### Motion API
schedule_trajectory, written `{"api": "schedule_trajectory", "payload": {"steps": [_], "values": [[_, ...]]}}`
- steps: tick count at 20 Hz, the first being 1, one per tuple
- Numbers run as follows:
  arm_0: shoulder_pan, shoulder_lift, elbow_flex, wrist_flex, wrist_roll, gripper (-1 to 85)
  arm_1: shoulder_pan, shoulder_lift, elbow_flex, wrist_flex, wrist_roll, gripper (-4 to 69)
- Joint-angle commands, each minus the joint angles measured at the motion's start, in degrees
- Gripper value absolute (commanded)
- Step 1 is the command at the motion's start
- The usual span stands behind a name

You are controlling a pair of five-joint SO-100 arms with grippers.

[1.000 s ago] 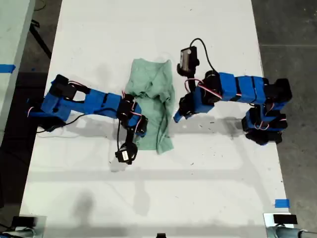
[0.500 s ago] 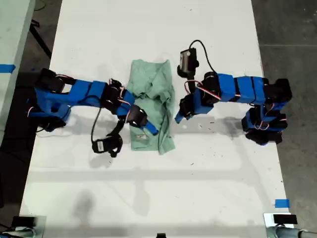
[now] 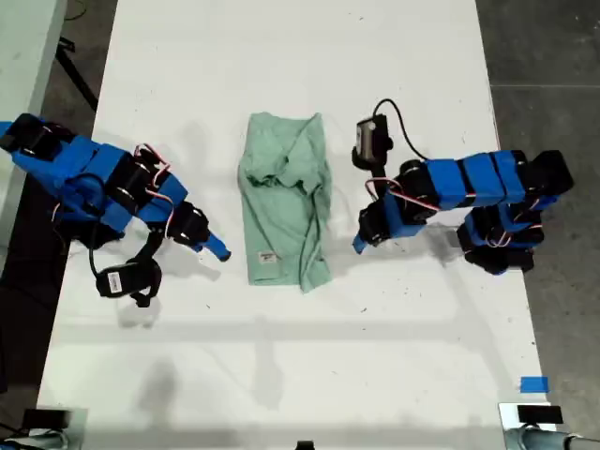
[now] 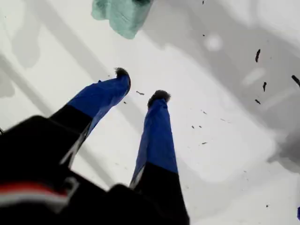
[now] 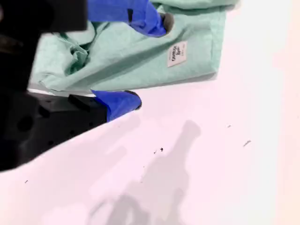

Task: Fold t-shirt

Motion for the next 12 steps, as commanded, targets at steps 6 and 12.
{"api": "schedule_trajectory", "payload": {"steps": [6,12], "values": [[-0.9,-7.2,-3.9,-13.0,2.7,27.4,-0.3,-7.6,-8.2,-8.2,-3.0,30.0],[-4.0,-23.5,-10.1,-19.7,6.0,27.5,0.3,-22.9,-17.8,-8.9,-4.0,30.7]]}}
